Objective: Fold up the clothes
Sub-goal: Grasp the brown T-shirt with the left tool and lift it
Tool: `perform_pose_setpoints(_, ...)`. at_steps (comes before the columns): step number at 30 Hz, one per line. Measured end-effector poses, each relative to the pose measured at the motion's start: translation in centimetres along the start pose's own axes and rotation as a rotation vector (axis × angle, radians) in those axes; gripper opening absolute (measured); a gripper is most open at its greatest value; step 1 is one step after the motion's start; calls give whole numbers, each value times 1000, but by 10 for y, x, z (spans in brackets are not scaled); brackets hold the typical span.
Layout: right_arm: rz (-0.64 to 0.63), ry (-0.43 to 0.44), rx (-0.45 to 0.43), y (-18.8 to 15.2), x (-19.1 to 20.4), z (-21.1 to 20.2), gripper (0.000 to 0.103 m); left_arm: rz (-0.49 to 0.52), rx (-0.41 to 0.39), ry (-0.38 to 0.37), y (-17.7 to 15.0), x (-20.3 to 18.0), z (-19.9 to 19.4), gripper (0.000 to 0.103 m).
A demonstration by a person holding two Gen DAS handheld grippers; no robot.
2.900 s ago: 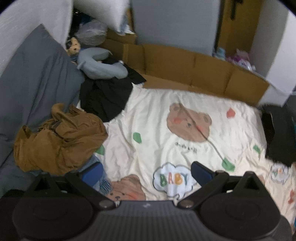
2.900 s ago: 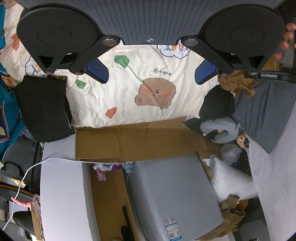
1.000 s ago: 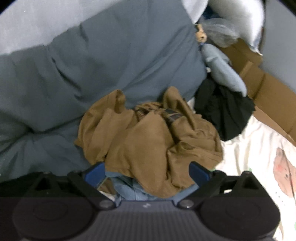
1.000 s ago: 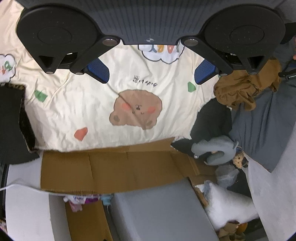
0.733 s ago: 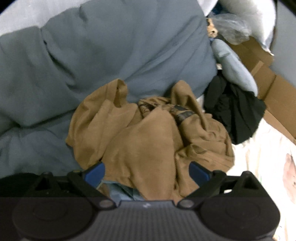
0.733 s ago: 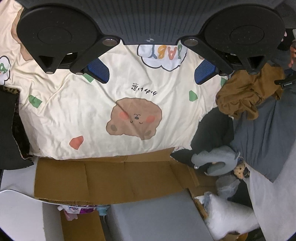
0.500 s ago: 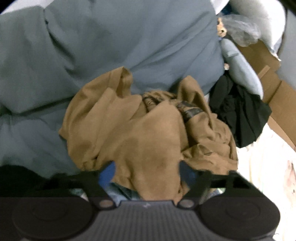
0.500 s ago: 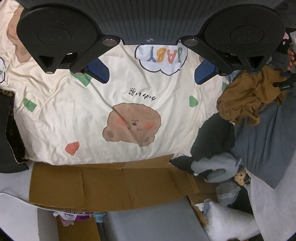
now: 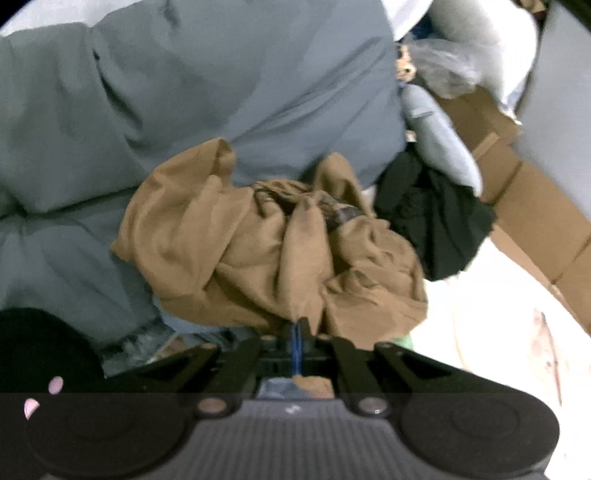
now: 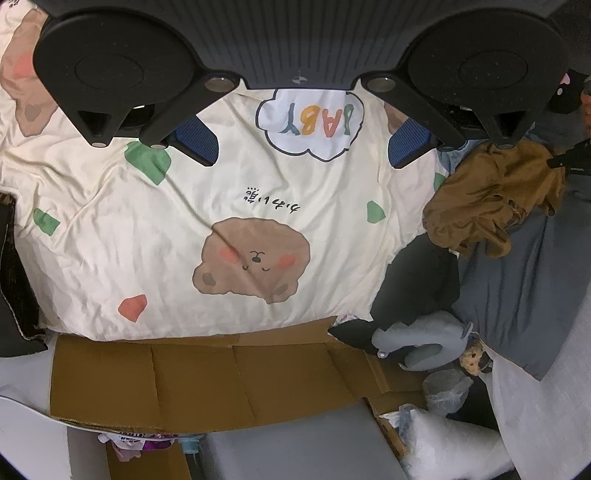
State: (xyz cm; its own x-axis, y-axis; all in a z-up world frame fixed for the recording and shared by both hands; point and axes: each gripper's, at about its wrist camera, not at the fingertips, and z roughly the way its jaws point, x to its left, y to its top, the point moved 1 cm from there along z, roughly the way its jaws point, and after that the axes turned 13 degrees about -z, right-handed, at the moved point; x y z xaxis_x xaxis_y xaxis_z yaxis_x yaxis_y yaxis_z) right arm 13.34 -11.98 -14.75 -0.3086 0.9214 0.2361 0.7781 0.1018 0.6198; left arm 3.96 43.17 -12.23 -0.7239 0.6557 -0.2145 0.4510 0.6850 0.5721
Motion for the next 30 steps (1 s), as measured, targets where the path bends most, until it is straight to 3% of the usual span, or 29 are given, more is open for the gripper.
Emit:
perform_pose_setpoints(17,16,56,-8,-8,2,0,100,89,64,-163,-56,-51,-57,0)
perform_pose_setpoints(23,14,82,8,-11,11,11,100,120,169,-251,-81,-55,-64,0)
perform_pose_setpoints(26,16,110,27,-10,16,22,100,182,202,-251,-96,-60,-67,0)
perform_pose_setpoints(30,-16,151,39,-5,30,40,100,167,212,-212,-93,-48,-61,1)
